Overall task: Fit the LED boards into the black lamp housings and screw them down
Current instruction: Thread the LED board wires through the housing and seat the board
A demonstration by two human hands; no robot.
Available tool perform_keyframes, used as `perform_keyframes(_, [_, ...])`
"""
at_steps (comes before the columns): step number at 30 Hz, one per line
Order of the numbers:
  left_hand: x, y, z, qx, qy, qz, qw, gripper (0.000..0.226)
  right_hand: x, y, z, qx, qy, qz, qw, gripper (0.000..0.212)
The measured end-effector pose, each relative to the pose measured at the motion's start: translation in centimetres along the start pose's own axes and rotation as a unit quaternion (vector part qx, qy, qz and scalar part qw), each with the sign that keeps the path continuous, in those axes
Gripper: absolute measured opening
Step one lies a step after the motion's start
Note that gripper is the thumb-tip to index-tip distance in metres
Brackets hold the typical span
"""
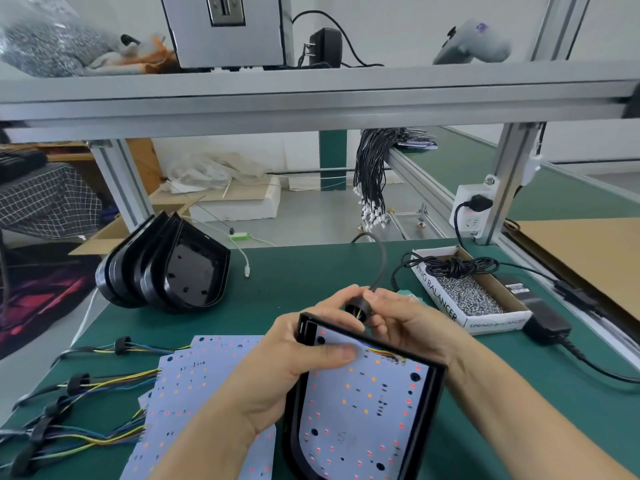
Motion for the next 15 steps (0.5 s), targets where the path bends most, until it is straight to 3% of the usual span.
perform_keyframes(5, [0.8, -0.2, -0.1, 0.009, 0.023, -0.013, 1.0, 0.021, -0.9, 0.8, -0.3, -0.021, -0.008, 0.027, 0.999, 0.008])
perform_keyframes(10, [0.6, -0.1, 0.0, -0.006, 0.0, 0.021, 1.0, 0.026, -1.0, -0.4, -0.1, 0.054, 0.035, 0.009, 0.998, 0.016])
perform_keyframes(15, [0.0, 0.0, 0.1, -0.036, -0.016, -0.001, 0.999, 0.022, -1.4, 1.2, 0.2, 0.038, 0.05, 0.066, 0.996, 0.026])
Point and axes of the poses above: each hand's wrist, its own z-axis towards the middle knuckle, its own x-axis out of the back of the hand, y = z × x, the point moved 8 cm from there along z, towards the middle knuckle, and after that the axes turned 7 degrees about z, right-handed, at the moved point
